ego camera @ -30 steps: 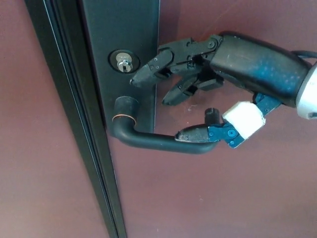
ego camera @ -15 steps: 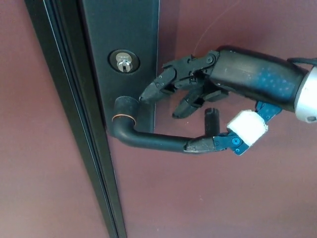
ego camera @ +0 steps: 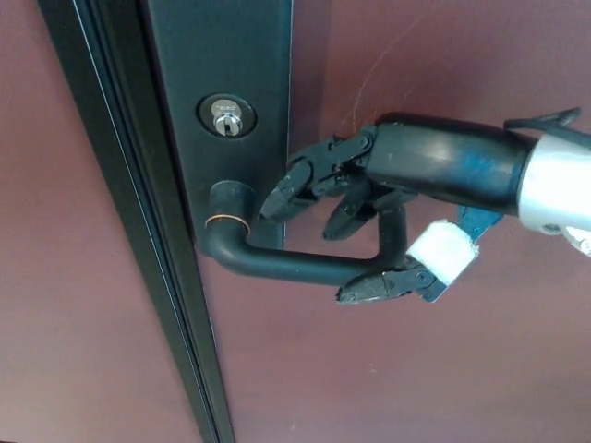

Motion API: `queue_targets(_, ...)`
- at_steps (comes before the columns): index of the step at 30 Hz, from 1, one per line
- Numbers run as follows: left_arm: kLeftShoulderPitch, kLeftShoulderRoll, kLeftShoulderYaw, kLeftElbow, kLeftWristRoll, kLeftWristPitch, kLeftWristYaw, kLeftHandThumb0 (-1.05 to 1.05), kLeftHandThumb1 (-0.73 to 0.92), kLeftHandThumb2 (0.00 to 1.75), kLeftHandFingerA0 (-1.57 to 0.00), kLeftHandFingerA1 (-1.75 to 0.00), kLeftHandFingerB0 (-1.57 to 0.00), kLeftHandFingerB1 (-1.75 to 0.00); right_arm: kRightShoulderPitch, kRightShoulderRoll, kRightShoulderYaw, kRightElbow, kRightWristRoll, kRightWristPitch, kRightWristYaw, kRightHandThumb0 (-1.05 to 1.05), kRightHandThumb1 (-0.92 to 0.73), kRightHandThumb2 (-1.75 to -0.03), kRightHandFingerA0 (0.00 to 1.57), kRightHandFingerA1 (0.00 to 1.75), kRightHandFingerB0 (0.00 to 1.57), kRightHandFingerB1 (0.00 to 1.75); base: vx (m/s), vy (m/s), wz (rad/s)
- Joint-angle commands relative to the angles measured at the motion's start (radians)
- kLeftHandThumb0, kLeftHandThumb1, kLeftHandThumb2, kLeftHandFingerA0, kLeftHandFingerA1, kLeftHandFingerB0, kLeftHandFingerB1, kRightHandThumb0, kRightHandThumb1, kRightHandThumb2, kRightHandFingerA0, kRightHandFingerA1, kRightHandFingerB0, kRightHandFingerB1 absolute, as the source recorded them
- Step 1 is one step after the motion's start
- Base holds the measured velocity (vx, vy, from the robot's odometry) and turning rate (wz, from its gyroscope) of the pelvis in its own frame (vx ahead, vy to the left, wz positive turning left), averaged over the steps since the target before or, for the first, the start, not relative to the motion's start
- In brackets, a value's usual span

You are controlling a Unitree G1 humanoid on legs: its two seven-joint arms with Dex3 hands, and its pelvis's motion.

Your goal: The robot walks towards the door handle and put its right hand on it and twist the handle

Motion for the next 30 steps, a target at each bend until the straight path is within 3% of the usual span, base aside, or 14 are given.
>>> queue_targets(1, 0.003, 0.006, 0.002, 0.001, 0.01, 0.008, -0.013, -0.26, 0.57, 0.57, -0.76, -0.53, -0.6, -0.45, -0.02, 0.025, 0.048, -0.001, -0.067, 0.052, 0.043, -0.61, -0.47, -0.8, 0.5, 0.53, 0.34, 0.46, 0.0, 0.0, 0.0)
queue_targets(5, 0.003, 0.01, -0.002, 0.001, 0.016, 0.004, -0.011, -0.26, 0.57, 0.57, -0.76, -0.53, -0.6, -0.45, -0.045, 0.039, 0.094, 0.014, -0.101, 0.053, 0.064, -0.61, -0.47, -0.8, 0.48, 0.53, 0.34, 0.46, 0.0, 0.0, 0.0)
queue_targets(6, 0.005, 0.01, -0.004, 0.001, 0.017, 0.002, -0.009, -0.26, 0.57, 0.57, -0.76, -0.53, -0.6, -0.45, -0.049, 0.042, 0.103, 0.019, -0.108, 0.052, 0.069, -0.56, -0.57, -0.58, 0.54, 0.42, 0.4, 0.35, 0.0, 0.0, 0.0)
queue_targets(30, 0.006, 0.013, 0.003, 0.003, 0.012, 0.002, -0.024, -0.25, 0.57, 0.57, -0.76, -0.53, -0.6, -0.45, -0.054, 0.129, 0.221, 0.044, -0.243, 0.086, 0.149, -0.57, -0.57, -0.58, 0.53, 0.42, 0.38, 0.35, 0.0, 0.0, 0.0)
